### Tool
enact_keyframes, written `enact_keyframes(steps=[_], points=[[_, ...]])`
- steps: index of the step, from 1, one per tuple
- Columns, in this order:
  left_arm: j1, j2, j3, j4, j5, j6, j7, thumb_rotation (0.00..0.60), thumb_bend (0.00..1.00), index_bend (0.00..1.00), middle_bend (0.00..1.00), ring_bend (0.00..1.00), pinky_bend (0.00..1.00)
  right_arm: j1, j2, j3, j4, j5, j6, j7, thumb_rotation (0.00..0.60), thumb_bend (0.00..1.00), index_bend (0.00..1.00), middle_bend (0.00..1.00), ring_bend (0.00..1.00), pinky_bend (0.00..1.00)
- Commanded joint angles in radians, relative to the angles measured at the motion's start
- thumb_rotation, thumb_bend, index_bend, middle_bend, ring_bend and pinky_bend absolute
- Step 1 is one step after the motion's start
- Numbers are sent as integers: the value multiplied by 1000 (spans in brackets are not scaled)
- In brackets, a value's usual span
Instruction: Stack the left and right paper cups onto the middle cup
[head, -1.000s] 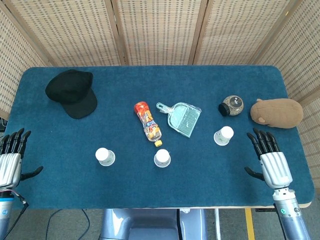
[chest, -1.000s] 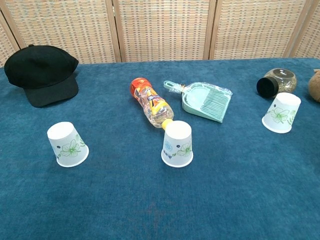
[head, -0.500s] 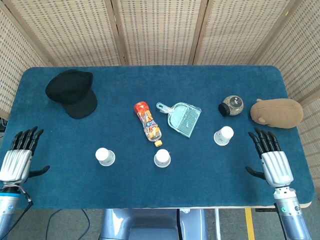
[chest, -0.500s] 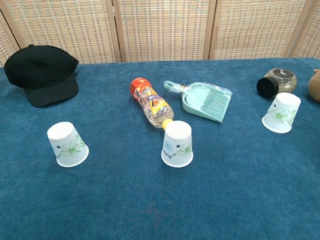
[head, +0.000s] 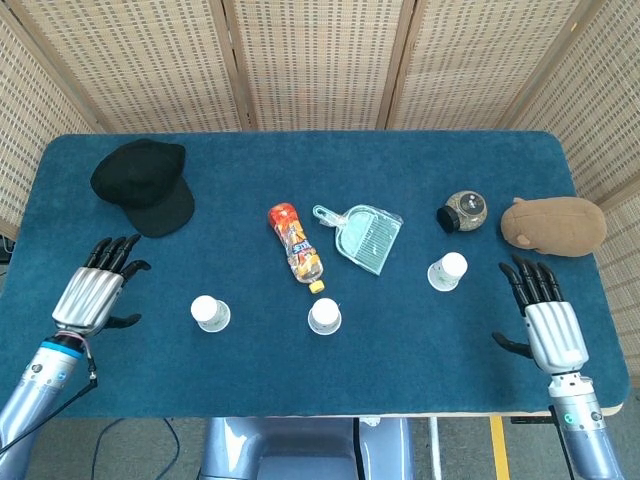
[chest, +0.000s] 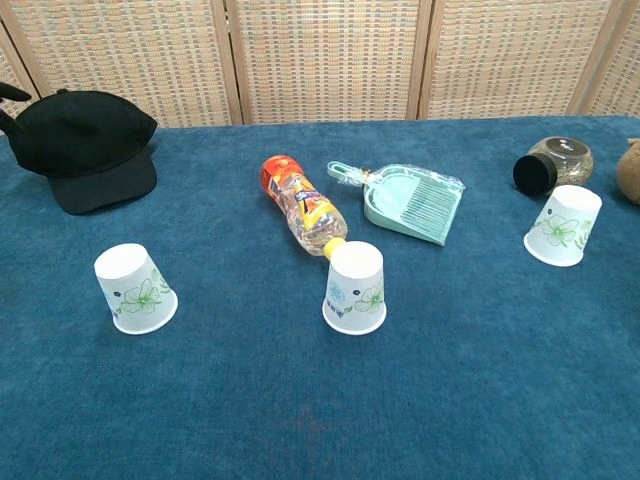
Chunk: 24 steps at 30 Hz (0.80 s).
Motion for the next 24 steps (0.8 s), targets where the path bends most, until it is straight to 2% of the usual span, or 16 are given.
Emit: enact_keyframes(steps=[1,12,24], points=[[-38,-20,-4,-13,-41,-45,47,600,49,299,0,0,32,-1,4,1,-1,2,1,10,600,40,0,0,0,0],[-143,-98,6,-8,-169,-150,205,600,59,293,0,0,32,-1,17,9,4,13,-2,58,600,40,0,0,0,0],[-212,-172,26,4,-284,-165,311,600,62,293,0,0,32,-4,33,13,6,16,1,109,600,40,0,0,0,0]])
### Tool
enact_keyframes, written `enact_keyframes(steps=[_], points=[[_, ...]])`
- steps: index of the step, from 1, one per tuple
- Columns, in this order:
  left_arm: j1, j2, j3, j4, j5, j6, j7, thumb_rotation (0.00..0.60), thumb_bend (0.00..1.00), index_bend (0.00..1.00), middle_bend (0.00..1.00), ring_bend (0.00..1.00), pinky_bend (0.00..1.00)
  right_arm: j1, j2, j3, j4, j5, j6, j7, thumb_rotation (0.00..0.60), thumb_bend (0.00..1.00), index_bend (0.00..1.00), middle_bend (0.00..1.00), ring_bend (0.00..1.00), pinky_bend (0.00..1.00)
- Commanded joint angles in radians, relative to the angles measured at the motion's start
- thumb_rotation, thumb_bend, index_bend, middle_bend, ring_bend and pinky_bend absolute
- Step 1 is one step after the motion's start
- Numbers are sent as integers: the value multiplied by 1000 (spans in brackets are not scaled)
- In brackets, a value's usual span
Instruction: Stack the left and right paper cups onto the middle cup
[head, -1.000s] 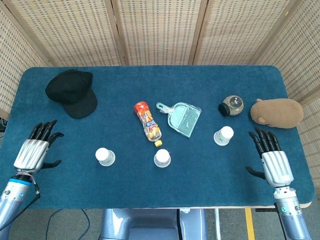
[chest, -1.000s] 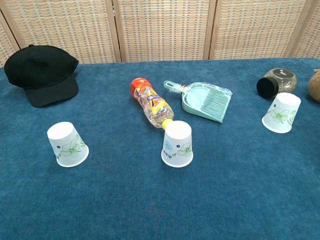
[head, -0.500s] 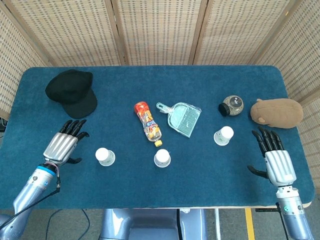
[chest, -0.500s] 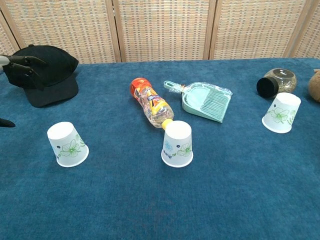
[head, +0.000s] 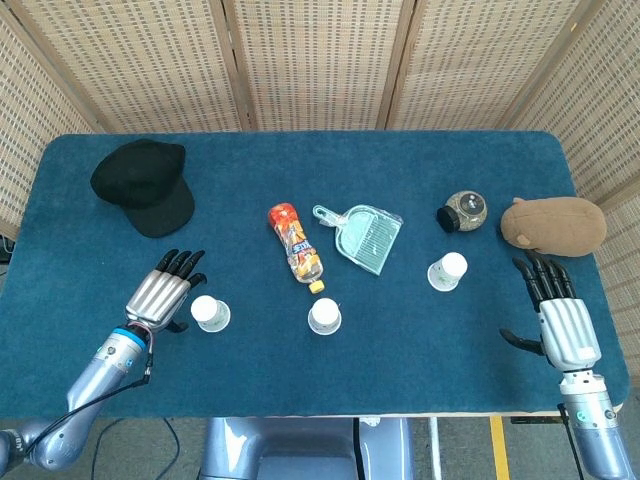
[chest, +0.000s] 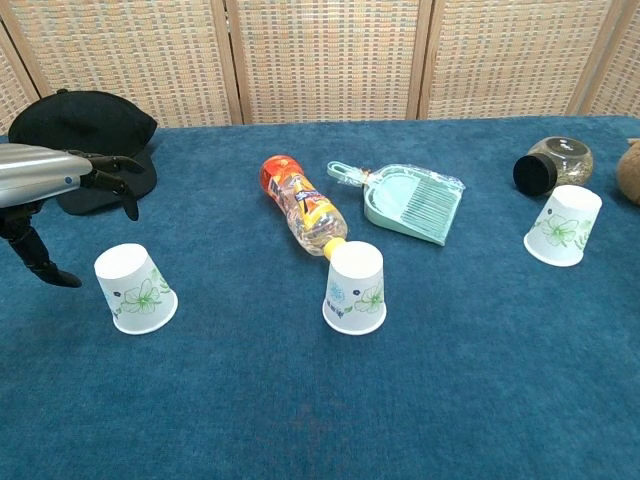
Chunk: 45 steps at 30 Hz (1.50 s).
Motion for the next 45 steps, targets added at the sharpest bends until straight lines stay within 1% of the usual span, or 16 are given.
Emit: enact_keyframes(steps=[1,7,9,12,14,18,25,32,36,41,45], points=[[-18,-16,7,3,-25,-2,21,600,62,299,0,0,32,-1,3,1,0,1,0,8,600,39,0,0,0,0],[-45,-49,16,14,-68,-1,46,600,66,315,0,0,32,-1,9,1,0,3,-2,27,600,39,0,0,0,0],[-54,-60,20,20,-80,1,53,600,78,336,0,0,32,-2,11,2,1,3,-1,34,600,39,0,0,0,0],[-63,-71,26,23,-94,5,59,600,181,393,0,0,34,-3,14,2,1,3,0,44,600,40,0,0,0,0],[-67,-77,30,24,-100,11,62,600,214,411,0,0,34,-3,15,2,2,2,2,48,600,39,0,0,0,0],[-69,-81,38,23,-99,25,59,600,214,455,0,0,41,-4,17,1,0,-1,4,55,600,39,0,0,0,0],[-69,-54,41,-4,-72,51,28,600,215,447,0,0,42,-6,18,2,1,2,4,58,600,39,0,0,0,0],[-72,-1,18,-76,-24,89,-7,600,215,440,0,0,42,-6,21,4,0,4,4,65,600,39,0,0,0,0],[-88,9,-16,-107,0,100,-40,600,215,432,0,0,42,-7,24,8,3,15,0,79,600,39,0,0,0,0],[-127,-26,-57,-94,24,95,-68,600,215,429,0,0,42,-6,27,13,11,25,-6,96,600,39,0,0,0,0],[-165,-86,-83,-60,33,87,-89,600,213,429,0,0,42,-3,27,18,22,40,-19,112,600,39,0,0,0,0]])
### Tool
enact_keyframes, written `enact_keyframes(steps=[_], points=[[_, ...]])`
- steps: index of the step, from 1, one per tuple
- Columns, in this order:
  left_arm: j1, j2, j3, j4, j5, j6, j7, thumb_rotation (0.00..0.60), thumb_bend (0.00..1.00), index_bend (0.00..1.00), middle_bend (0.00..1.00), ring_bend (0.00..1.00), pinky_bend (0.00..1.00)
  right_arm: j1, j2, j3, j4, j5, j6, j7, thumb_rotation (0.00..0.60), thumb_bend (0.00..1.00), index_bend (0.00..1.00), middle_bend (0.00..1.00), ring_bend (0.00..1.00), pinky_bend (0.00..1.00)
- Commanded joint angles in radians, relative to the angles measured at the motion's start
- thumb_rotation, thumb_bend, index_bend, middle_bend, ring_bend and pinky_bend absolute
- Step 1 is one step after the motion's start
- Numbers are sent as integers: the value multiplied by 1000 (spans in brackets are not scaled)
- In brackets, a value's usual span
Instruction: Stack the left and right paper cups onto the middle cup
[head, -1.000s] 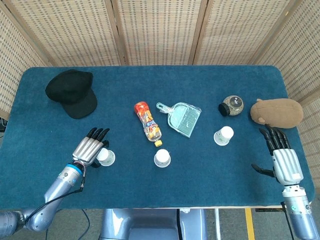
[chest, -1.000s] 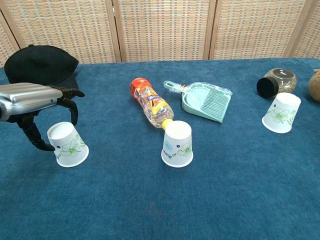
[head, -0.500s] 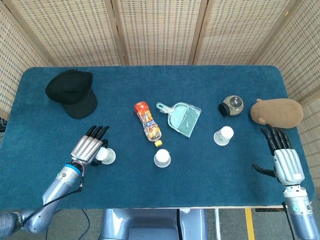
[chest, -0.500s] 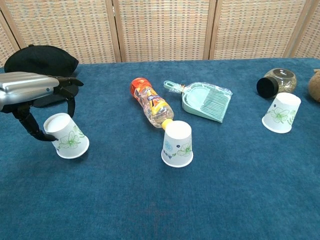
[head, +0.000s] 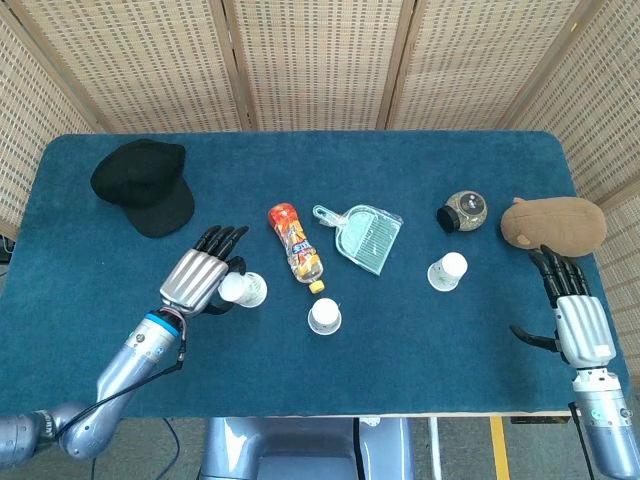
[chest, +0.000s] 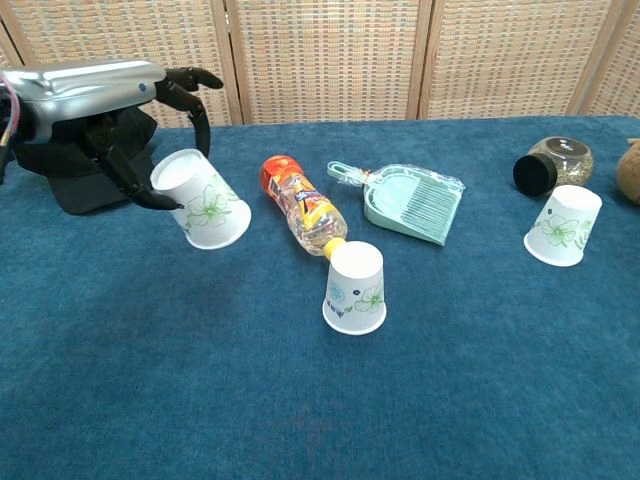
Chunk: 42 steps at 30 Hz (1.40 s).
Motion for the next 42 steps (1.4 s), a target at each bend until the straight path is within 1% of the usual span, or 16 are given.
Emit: enact_keyframes(steps=[1,6,13,18,26,27,29,30,31,34,36,39,42], points=[[-33,-55,-24,36,14,-5,-23,600,213,429,0,0,42,2,0,5,9,12,-9,11,600,39,0,0,0,0],[-72,-133,-38,92,30,-18,-53,600,211,432,0,0,42,4,1,13,22,34,-22,31,600,38,0,0,0,0],[-103,-203,-46,134,54,-27,-99,600,208,436,0,0,42,3,3,19,29,43,-25,48,600,39,0,0,0,0],[-118,-223,-46,139,43,-47,-123,600,204,436,0,0,42,0,6,21,29,44,-22,52,600,39,0,0,0,0],[-142,-242,-43,136,13,-68,-111,600,192,424,0,0,41,-3,9,25,31,52,-22,60,600,38,0,0,0,0],[-145,-246,-43,138,10,-68,-110,600,174,407,0,0,39,-3,9,25,32,53,-23,61,600,39,0,0,0,0],[-151,-252,-40,141,3,-73,-100,600,102,343,0,0,34,-3,10,26,32,55,-24,62,600,39,0,0,0,0],[-155,-255,-38,143,-6,-76,-88,600,58,301,0,0,31,-3,11,26,32,55,-25,64,600,38,0,0,0,0],[-160,-257,-35,146,-16,-79,-71,600,35,263,0,0,27,-3,11,26,33,55,-25,65,600,39,0,0,0,0],[-169,-266,-34,142,-55,-72,-33,600,29,166,0,0,13,-4,13,26,34,56,-26,68,600,38,0,0,0,0],[-168,-270,-34,138,-70,-59,-23,600,29,139,0,0,11,-5,14,27,34,56,-25,70,600,38,0,0,0,0],[-159,-262,-33,123,-76,-30,-13,600,29,139,0,0,11,-6,16,26,33,53,-23,75,600,38,0,0,0,0],[-127,-247,-28,109,-54,33,-22,600,29,138,0,0,11,-6,16,25,33,50,-24,75,600,38,0,0,0,0]])
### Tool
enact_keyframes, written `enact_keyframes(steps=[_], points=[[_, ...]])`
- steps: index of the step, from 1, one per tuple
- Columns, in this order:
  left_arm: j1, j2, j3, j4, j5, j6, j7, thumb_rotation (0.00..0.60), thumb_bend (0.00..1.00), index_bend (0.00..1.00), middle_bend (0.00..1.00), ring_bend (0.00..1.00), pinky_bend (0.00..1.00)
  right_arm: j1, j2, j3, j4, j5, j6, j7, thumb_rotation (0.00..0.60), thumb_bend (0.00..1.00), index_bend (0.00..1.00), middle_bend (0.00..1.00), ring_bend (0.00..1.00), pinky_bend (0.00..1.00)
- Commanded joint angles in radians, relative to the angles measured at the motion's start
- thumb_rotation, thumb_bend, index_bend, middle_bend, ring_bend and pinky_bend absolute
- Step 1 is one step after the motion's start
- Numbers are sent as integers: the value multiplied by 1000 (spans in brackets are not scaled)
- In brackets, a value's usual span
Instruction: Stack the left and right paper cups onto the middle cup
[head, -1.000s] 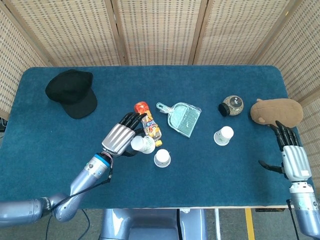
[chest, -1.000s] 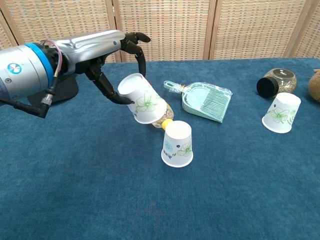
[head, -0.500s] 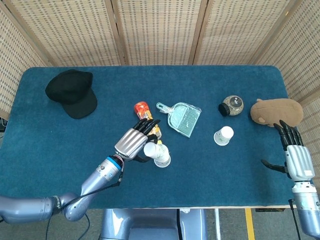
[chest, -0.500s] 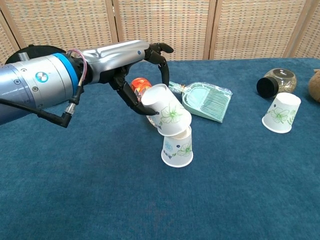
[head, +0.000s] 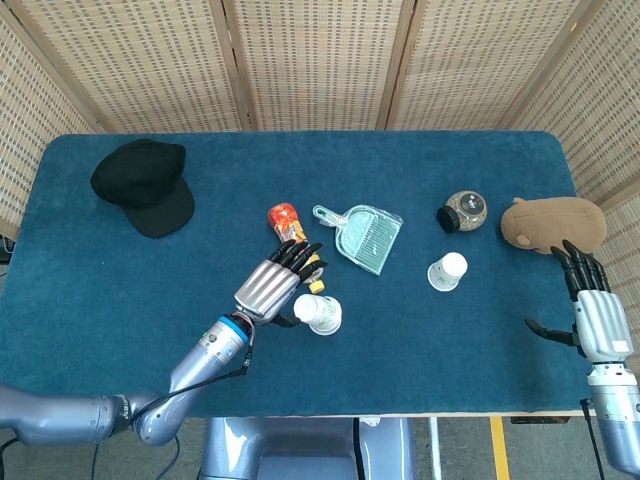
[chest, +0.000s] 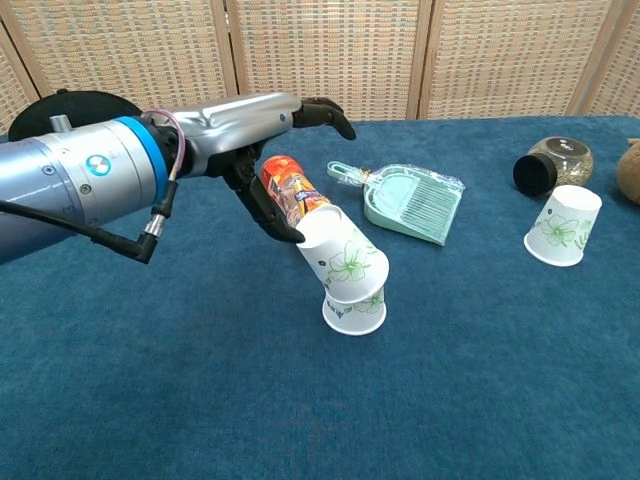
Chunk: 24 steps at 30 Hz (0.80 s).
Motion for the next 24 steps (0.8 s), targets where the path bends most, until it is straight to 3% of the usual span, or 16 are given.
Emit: enact_keyframes(steps=[1,6,8,13,16,19,24], points=[[40,22,10,-18,26,72,-7,600,29,141,0,0,11,1,-1,-1,0,-2,-1,-1,600,38,0,0,0,0],[109,89,51,-36,82,146,-37,600,37,213,0,0,7,3,-4,-2,-4,-2,-5,-13,600,38,0,0,0,0],[127,124,77,-43,108,133,-71,600,87,226,0,0,2,4,-6,-2,-5,0,-8,-22,600,38,0,0,0,0],[140,213,138,-72,135,55,-112,600,659,225,0,0,0,6,-8,-3,-11,2,-12,-36,600,38,0,0,0,0],[136,255,157,-91,145,8,-126,600,856,216,0,0,0,6,-9,-3,-15,2,-11,-43,600,38,0,0,0,0],[127,269,158,-101,134,-21,-124,600,944,214,0,0,0,5,-10,-3,-16,3,-10,-44,600,37,0,0,0,0],[102,264,148,-105,113,-56,-94,600,942,214,0,0,0,7,-10,-1,-14,6,-14,-41,600,37,0,0,0,0]])
